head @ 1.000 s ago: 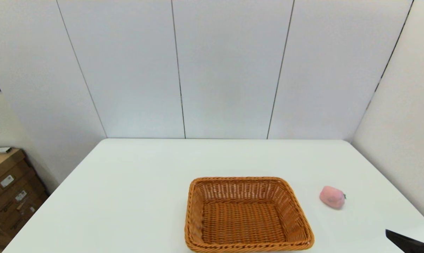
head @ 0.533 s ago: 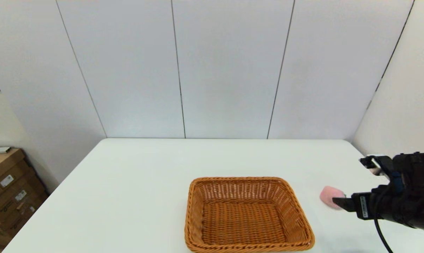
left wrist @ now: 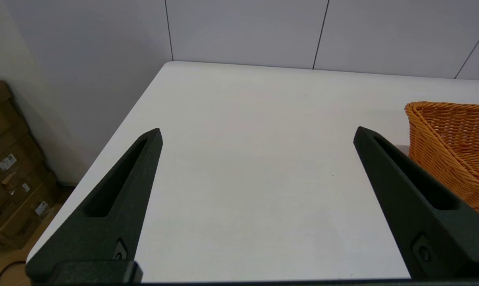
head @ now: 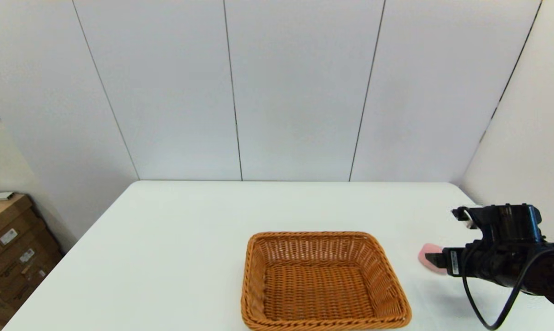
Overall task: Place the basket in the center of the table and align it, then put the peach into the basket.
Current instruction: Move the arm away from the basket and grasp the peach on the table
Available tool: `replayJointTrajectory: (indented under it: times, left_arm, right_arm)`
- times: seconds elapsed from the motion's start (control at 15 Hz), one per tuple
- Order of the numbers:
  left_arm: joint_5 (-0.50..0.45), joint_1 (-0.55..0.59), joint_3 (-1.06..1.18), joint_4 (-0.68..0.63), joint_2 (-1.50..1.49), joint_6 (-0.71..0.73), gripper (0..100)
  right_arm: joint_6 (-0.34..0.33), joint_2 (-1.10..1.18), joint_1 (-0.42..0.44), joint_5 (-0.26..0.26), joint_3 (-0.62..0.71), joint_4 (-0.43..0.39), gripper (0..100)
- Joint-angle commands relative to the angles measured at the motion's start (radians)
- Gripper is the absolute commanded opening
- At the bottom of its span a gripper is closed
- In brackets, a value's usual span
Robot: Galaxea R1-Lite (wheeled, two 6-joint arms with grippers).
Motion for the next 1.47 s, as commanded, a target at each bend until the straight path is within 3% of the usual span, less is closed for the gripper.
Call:
replayJointTrajectory:
  times: [0.07,1.2,1.27,1.47]
  left_arm:
    - [0.001,0.000,0.000,0.000,0.000,-0.001,100]
    - [0.001,0.000,0.000,0.000,0.000,-0.002,100]
    - [0.001,0.000,0.000,0.000,0.000,-0.002,100]
    - [0.001,0.000,0.000,0.000,0.000,-0.004,100]
  right_arm:
    - [-0.005,0.026,-0.001,-0.001,-0.013,-0.005,100]
    - [-0.002,0.149,-0.001,-0.001,-0.096,-0.007,100]
    - [0.000,0.152,-0.003,0.001,-0.102,-0.010,0]
    - [-0.002,0.169,-0.003,0.003,-0.097,-0.044,0]
